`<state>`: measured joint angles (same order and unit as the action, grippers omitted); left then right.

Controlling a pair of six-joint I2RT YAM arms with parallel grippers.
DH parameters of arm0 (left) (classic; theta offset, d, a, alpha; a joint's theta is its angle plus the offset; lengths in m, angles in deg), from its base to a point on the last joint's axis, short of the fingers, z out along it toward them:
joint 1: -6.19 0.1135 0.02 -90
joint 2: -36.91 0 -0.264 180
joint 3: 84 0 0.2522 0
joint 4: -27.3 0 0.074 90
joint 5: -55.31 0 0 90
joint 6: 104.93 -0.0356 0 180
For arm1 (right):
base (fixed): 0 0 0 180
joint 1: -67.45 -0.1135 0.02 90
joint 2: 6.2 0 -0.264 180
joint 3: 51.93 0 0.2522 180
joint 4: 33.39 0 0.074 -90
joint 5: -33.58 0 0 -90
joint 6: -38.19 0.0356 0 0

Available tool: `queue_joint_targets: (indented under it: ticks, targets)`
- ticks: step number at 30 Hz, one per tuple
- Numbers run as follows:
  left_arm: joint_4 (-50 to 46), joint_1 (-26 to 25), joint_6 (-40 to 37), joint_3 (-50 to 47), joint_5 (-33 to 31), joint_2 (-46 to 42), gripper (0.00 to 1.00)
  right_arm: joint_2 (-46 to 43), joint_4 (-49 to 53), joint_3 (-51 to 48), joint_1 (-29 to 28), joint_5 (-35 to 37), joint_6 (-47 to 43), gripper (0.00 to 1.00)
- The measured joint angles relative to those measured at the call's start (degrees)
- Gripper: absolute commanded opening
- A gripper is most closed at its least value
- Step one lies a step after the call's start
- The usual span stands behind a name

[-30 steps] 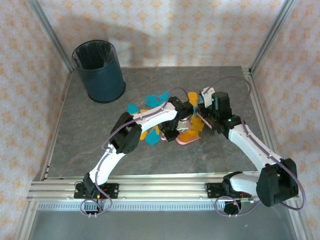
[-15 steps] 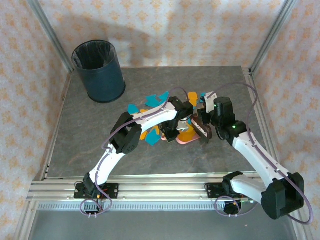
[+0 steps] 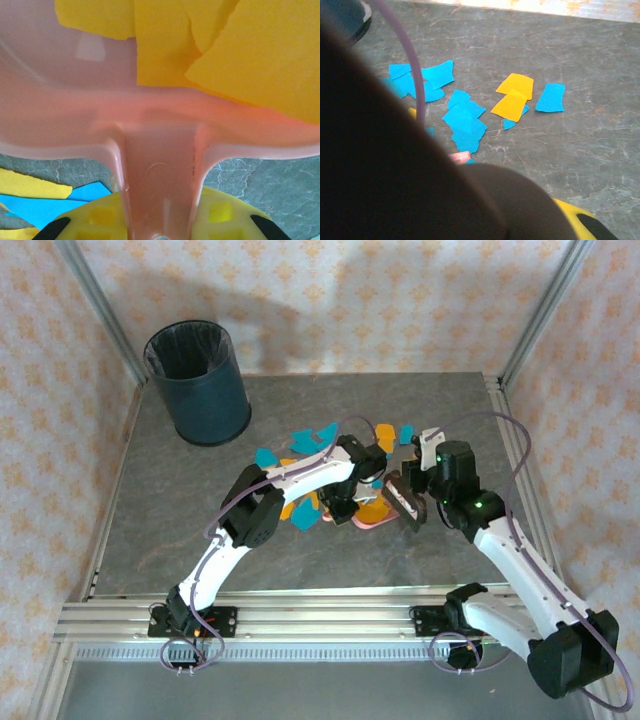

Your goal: Sweep away the paper scraps from the table

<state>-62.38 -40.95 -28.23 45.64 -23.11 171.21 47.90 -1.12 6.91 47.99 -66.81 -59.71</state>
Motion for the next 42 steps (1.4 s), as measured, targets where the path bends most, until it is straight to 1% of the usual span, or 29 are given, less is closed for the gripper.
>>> queue_joint_targets:
  ticks: [8,11,15,19,24,28,31,36,42]
  targets:
    - [1.0,-0.1,0.0,-1.0,-0.1,-0.5,0.00,-3.3,-1.4,-1.2,0.0,7.5,2.4,0.00]
    - [1.2,-0.1,0.0,-1.2,-0.1,-0.6,0.00,-2.1,-2.8,-1.8,0.0,10.3,3.0,0.00]
    - [1.2,-0.1,0.0,-1.2,-0.1,-0.7,0.00,2.3,-7.1,-1.8,0.0,12.0,3.2,0.00]
    - [1.2,-0.1,0.0,-1.2,-0.1,-0.7,0.00,7.2,-10.5,-1.8,0.0,11.2,3.2,0.00]
    - [1.2,-0.1,0.0,-1.2,-0.1,-0.7,0.00,10.8,-12.2,0.0,0.0,6.1,3.2,0.00]
    - [1.2,-0.1,0.0,-1.2,-0.1,-0.7,0.00,11.4,-12.3,0.4,0.0,1.5,3.2,0.00]
    - [1.2,-0.1,0.0,-1.2,-0.1,-0.7,0.00,11.2,-12.0,0.5,0.0,-0.1,2.8,0.00]
    - [1.2,-0.1,0.0,-1.2,-0.1,-0.7,0.00,8.7,-9.5,0.5,-0.1,-0.3,2.8,0.00]
    - [2.7,-0.1,1.3,-2.5,0.0,-2.4,0.00,4.0,-6.6,0.5,-0.2,4.8,4.4,0.00]
